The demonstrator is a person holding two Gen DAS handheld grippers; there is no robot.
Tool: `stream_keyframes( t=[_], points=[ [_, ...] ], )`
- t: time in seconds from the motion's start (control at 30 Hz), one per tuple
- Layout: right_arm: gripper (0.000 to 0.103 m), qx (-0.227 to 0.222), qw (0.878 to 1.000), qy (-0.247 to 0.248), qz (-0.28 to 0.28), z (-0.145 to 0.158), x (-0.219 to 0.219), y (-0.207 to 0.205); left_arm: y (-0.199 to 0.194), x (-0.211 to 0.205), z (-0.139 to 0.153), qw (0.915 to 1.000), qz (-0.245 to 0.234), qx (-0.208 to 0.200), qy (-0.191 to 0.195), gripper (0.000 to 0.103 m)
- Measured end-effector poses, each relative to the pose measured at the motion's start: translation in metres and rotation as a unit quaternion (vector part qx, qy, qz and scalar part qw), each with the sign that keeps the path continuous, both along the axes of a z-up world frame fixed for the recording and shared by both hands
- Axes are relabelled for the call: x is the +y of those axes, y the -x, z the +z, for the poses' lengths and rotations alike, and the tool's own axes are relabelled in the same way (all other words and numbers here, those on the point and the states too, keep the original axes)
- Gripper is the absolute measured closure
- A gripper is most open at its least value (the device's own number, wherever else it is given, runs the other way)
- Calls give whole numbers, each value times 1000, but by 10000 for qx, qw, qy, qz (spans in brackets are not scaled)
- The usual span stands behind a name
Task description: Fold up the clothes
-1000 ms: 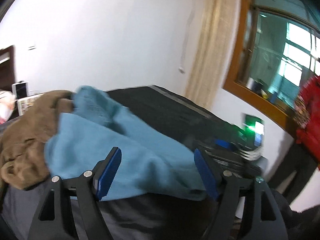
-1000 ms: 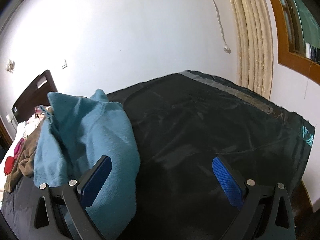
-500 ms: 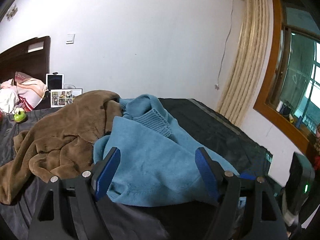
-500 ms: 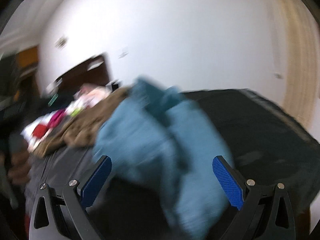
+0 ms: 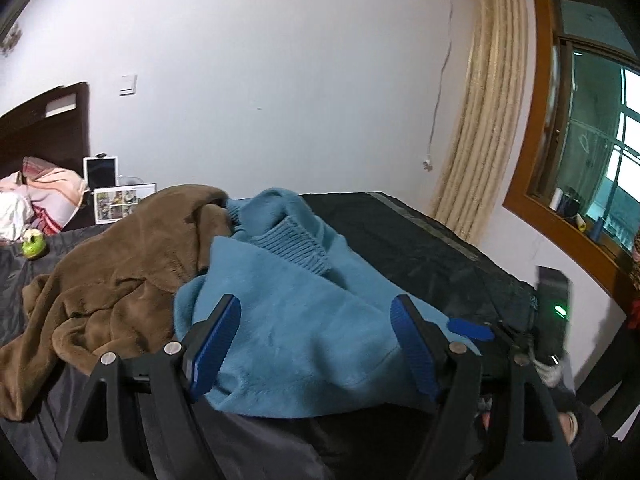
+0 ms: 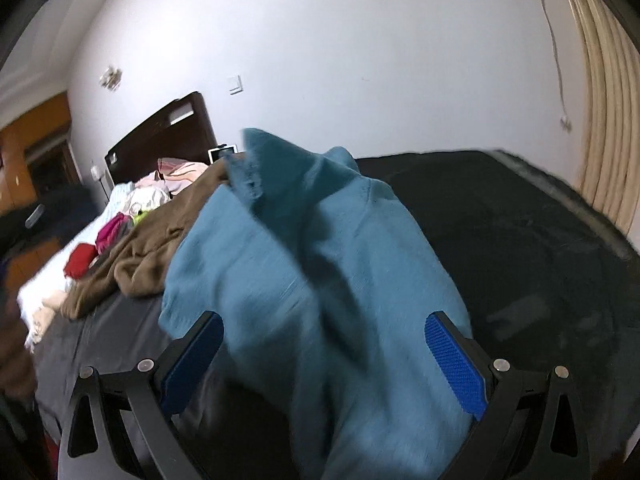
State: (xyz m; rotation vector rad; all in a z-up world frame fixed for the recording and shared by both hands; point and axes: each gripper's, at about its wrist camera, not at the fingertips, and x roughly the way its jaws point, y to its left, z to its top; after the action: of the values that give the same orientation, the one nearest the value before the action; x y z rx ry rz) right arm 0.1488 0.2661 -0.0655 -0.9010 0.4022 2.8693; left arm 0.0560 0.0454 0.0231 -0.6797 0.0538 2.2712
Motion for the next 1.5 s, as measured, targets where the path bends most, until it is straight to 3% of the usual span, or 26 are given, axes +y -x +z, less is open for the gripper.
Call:
stream_keyframes(
  t=[0.1, 0.17, 0.23, 0.3, 0.33, 0.4, 0.57, 0.67, 0.73, 0.87, 1.07, 1.17, 1.23, 1.27, 1.33, 1.4, 1.5],
  points=[
    [1, -362, 9937, 539, 918, -16, -7, 18, 2, -7, 1, 9999, 93, 45, 53, 22],
    [1, -423, 9835, 592, 1659, -22, -29, 14, 4, -9, 2, 9998, 106, 114, 143, 22],
    [1, -384, 9637, 611, 2570, -25, -53, 3, 4, -8, 2, 9994, 63, 217, 246, 22],
    [1, -317, 9338, 814, 3468, -27, -73, -12, 4, -5, -1, 9989, -18, 261, 385, 22],
    [1, -282, 9255, 801, 3691, -28, -80, -19, 4, -3, -3, 9985, -66, 271, 461, 22],
    [1, -201, 9289, 667, 3636, -28, -80, -27, 3, 0, -9, 9975, -180, 292, 614, 22],
    [1, 137, 9563, 1035, 2732, -17, -33, -32, -7, 8, -32, 9932, -561, 244, 988, 22],
    [1, 91, 9846, 497, 1673, -4, -8, -26, -5, 8, -51, 9923, -799, -346, 884, 22],
    [1, -123, 9941, -66, 1076, 1, 0, -13, -3, 8, -65, 9897, -909, -762, 797, 22],
    [1, -417, 9893, -1203, 708, 1, -12, 24, -2, 12, -77, 9889, -799, -1076, 634, 22],
    [3, -816, 9734, -1583, 1440, -19, -44, 76, -10, 17, -75, 9903, -768, -932, 681, 22],
    [25, -1178, 9655, -1691, 1590, -33, -52, 90, -10, 18, -78, 9901, -705, -889, 829, 22],
    [48, -1513, 9626, -1687, 1484, -43, -47, 99, -10, 21, -82, 9889, -735, -938, 887, 22],
    [50, -1583, 9628, -1680, 1405, -45, -41, 98, -10, 21, -83, 9886, -750, -919, 928, 22],
    [73, -1618, 9670, -1561, 1194, -47, -25, 95, -12, 23, -84, 9886, -772, -766, 1037, 22],
    [81, -1497, 9746, -1315, 1020, -44, -8, 88, -15, 25, -85, 9884, -805, -579, 1151, 22],
    [85, -1119, 9856, -1083, 662, -31, 15, 67, -25, 30, -82, 9864, -941, -45, 1349, 22]
  ],
)
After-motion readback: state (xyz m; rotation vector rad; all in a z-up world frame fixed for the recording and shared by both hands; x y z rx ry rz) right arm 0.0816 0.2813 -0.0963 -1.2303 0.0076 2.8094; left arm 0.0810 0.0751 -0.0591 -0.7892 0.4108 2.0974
